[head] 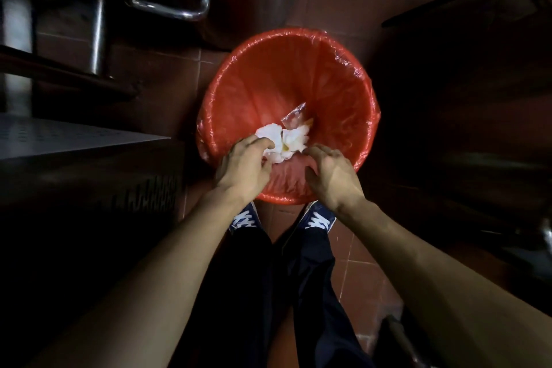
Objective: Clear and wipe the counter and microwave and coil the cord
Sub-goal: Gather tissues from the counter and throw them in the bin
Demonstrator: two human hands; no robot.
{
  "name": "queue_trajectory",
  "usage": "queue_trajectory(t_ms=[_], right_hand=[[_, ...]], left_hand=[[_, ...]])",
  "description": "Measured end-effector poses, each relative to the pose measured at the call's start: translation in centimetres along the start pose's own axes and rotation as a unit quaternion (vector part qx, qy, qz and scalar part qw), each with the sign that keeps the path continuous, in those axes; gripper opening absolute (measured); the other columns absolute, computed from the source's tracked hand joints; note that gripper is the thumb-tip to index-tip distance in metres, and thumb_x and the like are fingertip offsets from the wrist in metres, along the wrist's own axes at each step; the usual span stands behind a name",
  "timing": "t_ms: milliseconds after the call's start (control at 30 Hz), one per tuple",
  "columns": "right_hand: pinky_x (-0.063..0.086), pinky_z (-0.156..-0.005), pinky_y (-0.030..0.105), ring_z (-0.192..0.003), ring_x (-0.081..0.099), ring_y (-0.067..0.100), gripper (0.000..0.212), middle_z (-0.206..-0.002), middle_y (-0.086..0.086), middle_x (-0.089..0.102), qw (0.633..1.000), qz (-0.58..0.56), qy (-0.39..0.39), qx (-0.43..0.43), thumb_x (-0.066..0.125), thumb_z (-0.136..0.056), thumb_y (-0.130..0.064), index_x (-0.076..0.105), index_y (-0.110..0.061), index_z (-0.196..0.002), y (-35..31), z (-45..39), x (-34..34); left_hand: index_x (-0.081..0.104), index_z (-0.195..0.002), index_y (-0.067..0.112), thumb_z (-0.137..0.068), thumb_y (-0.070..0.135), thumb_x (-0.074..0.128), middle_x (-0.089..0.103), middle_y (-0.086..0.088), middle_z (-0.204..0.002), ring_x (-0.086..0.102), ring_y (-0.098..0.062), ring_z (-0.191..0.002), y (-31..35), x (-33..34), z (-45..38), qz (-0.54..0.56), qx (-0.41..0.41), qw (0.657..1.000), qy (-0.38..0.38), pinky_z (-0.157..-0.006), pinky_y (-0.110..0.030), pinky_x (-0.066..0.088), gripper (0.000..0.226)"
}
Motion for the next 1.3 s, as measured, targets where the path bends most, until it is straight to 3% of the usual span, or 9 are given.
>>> queue_trajectory(t_ms=[533, 700, 833, 1000, 1300], right_hand=[[0.044, -0.105, 0.044, -0.125, 0.052, 0.033, 0.045, -0.143, 0.009, 0.054, 0.999, -0.009, 0.042, -0.005, 0.059, -0.092, -0.021, 0.054, -0.016, -0.137, -10.5, 10.4, -14.1], [0.051, -0.093, 0.044, -0.113, 0.06, 0.031, 0.037, -0.129, 0.004, 0.063, 0.996, -0.005, 0.067, -0.054, 0.057, -0.092, -0.022, 0.059, -0.018, -0.129, -14.9, 15.9, -20.1], [0.052, -0.092, 0.044, -0.114, 0.061, 0.028, 0.034, -0.13, 0.0, 0.063, 0.99, 0.001, 0.095, -0.109, 0.058, -0.092, -0.022, 0.06, -0.02, -0.126, -18.1, 19.3, -24.8], [0.048, -0.101, 0.039, -0.121, 0.058, 0.029, 0.038, -0.134, 0.005, 0.061, 0.979, -0.024, 0.122, -0.164, 0.062, -0.091, -0.017, 0.061, -0.015, -0.129, -21.7, 23.0, -29.0], [0.047, -0.101, 0.042, -0.122, 0.056, 0.026, 0.042, -0.138, 0.004, 0.059, 0.935, 0.024, 0.04, -0.35, 0.06, -0.091, -0.021, 0.058, -0.018, -0.134, -31.1, 30.6, -30.3]], left_hand=[[0.049, -0.143, 0.03, -0.099, 0.035, 0.049, 0.051, 0.003, -0.144, 0.047, -0.025, -0.132, 7.6, -15.6, 10.5, -0.042, 0.004, 0.999, -0.03, -0.107, -0.039, 0.04, 0.044], [0.047, -0.143, 0.031, -0.099, 0.036, 0.048, 0.05, 0.004, -0.146, 0.046, -0.023, -0.132, 10.9, -21.4, 16.1, -0.055, 0.031, 0.998, -0.013, -0.11, -0.038, 0.037, 0.044], [0.049, -0.141, 0.027, -0.099, 0.034, 0.049, 0.052, 0.007, -0.143, 0.046, -0.021, -0.13, 12.9, -26.1, 21.0, -0.066, 0.053, 0.996, 0.032, -0.107, -0.042, 0.04, 0.042], [0.05, -0.141, 0.026, -0.1, 0.035, 0.048, 0.051, 0.009, -0.142, 0.043, -0.016, -0.131, 14.2, -30.5, 27.0, -0.039, 0.02, 0.993, 0.112, -0.108, -0.037, 0.04, 0.042], [0.056, -0.136, 0.022, -0.098, 0.035, 0.054, 0.059, 0.004, -0.136, 0.051, -0.02, -0.126, 13.0, -33.2, 39.4, 0.003, -0.114, 0.958, 0.262, -0.105, -0.035, 0.039, 0.041]])
Point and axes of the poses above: each hand's wrist, its own z-axis away from the middle knuckle, its own x-axis out of the palm, y = z × x, the point moved 4 cm from there along -z, towards the middle knuckle
